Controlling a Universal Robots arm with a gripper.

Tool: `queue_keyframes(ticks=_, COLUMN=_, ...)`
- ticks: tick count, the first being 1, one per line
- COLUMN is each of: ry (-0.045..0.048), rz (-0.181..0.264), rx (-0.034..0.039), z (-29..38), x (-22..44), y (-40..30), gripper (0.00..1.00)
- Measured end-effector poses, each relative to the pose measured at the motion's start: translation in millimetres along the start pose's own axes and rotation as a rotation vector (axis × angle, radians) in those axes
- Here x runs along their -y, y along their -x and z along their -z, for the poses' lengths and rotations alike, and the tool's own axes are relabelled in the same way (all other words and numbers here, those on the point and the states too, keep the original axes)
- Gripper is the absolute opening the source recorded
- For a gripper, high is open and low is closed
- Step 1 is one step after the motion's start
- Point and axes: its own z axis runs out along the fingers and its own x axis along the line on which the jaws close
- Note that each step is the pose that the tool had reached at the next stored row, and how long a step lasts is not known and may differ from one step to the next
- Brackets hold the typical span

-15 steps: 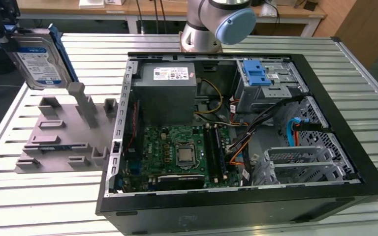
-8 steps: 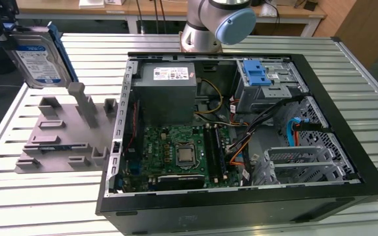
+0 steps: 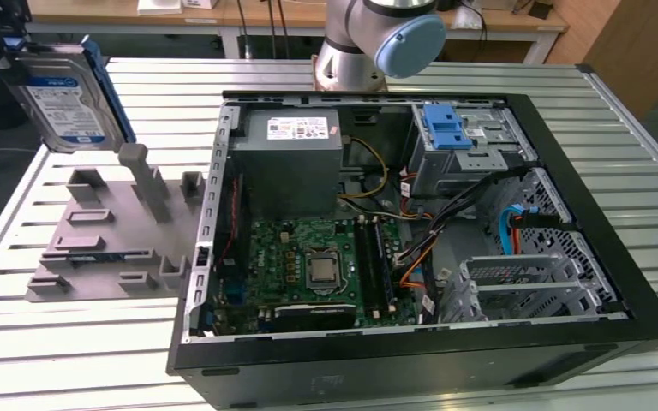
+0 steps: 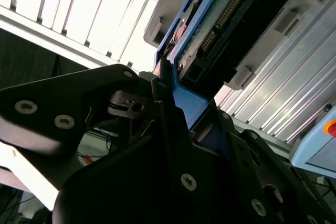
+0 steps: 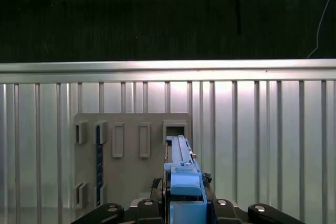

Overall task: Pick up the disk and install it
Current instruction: 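Pick up the disk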

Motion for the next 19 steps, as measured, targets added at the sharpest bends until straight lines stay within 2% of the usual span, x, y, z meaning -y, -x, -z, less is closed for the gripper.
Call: queue_keyframes(ticks=19, ry=0.0001, rz=0.0, rx=0.0, z=5.1, x=0.1, y=-0.1, gripper=0.36)
